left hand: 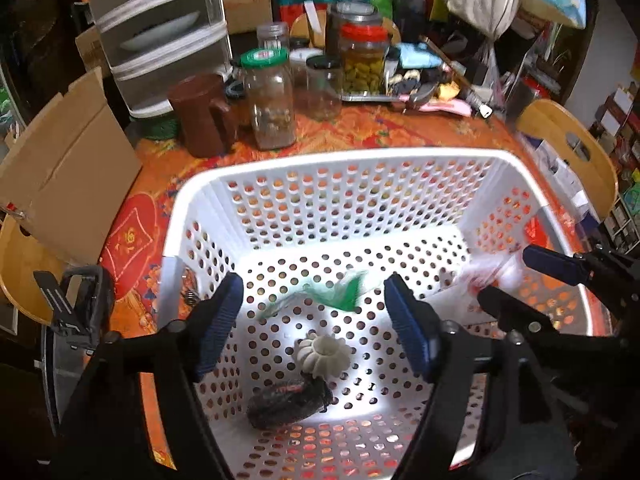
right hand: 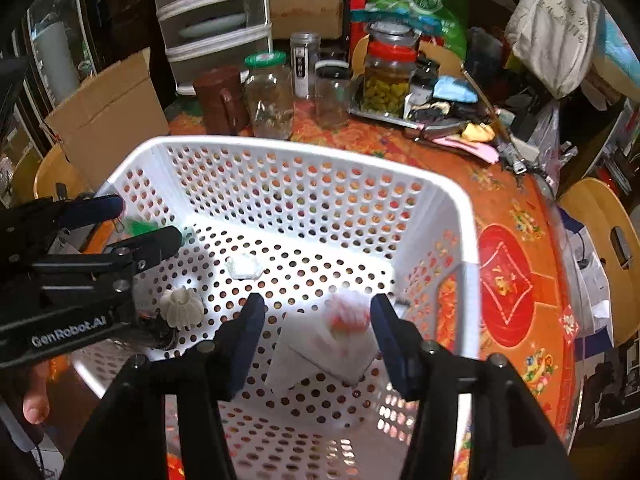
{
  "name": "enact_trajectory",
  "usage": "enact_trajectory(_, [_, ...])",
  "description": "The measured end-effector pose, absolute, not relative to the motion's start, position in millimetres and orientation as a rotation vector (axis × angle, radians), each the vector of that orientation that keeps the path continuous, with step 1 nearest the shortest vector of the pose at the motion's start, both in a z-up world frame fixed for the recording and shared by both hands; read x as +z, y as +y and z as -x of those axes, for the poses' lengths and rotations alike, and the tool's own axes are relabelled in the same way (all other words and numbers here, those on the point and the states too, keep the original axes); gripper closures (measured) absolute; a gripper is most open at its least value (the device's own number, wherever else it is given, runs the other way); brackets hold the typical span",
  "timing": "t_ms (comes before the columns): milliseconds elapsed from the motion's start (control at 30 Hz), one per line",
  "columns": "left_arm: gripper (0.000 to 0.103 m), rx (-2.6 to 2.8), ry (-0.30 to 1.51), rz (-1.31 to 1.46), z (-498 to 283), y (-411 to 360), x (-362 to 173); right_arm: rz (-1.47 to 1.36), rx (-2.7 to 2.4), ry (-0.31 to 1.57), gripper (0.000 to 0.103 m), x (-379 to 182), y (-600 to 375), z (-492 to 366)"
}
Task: Organize soft objects
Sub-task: 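Move the left tool to the clear bag while the right tool approaches the rolled towel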
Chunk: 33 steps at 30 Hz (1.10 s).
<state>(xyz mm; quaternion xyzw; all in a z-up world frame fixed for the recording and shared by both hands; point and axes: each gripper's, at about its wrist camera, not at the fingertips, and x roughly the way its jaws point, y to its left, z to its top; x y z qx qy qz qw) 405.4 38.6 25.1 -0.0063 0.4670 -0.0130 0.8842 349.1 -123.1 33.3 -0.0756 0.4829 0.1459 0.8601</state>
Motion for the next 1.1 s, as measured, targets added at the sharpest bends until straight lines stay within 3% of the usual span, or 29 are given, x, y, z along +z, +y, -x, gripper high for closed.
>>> enact_trajectory(233, [0.020,-0.063,0.865,-0.036,-320,42,54,0.064,0.327,0.898,0.030,62,-161,-281])
enact_trajectory(400, [0.003,-0.117,0.817,-0.012,-235,47,35,-0.008,0.340,0.815,0.014,42,-200,-198])
enact_trajectory(633, [0.003,-0.112,0.925,0.033,-217,31,-42,-0.092,0.352,0.857,0.014,-27,-201,-155])
enact_trajectory(933, [0.004,-0.076,0.952,0.039,-244,3,-78,-0.114,0.335,0.866,0.014,-53,-200,-153])
enact_trajectory(1100, [0.018,-0.053,0.987,0.105,-256,3,-93,-0.097,0.319,0.853,0.014,-55,-200,-150])
